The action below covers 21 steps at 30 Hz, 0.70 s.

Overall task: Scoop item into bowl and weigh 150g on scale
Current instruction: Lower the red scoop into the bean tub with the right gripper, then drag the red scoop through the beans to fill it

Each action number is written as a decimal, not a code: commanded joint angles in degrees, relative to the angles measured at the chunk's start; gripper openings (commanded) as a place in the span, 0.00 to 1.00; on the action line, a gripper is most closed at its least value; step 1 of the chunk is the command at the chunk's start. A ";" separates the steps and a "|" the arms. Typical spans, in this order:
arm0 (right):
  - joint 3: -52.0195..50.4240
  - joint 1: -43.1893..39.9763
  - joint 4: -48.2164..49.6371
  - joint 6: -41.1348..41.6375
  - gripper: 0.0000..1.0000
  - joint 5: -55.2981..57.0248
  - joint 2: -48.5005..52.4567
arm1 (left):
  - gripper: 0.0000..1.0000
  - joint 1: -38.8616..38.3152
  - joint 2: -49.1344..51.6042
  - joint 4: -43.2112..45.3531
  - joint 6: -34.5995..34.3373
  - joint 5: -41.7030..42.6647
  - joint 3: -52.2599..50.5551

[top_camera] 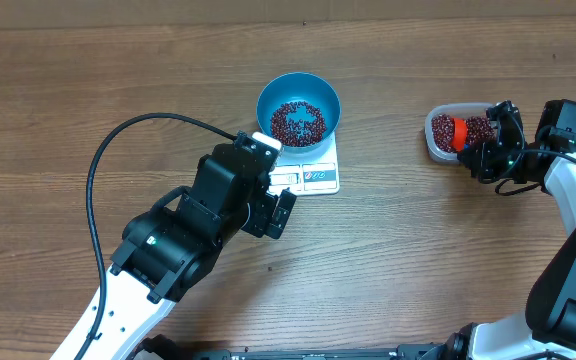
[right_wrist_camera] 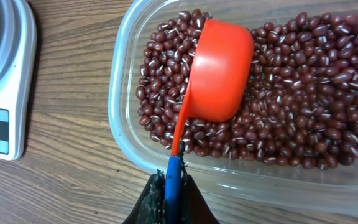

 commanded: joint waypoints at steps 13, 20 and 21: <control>0.13 -1.22 -0.09 5.79 0.04 -4.63 0.79 | 0.99 0.31 0.20 0.09 0.87 -0.50 0.39; 0.13 -1.25 -0.07 6.01 0.04 -4.81 0.79 | 1.00 0.31 0.20 0.09 0.87 -0.50 0.39; 0.13 -1.25 -0.07 6.01 0.04 -4.81 0.81 | 1.00 0.31 0.20 0.09 0.87 -0.50 0.39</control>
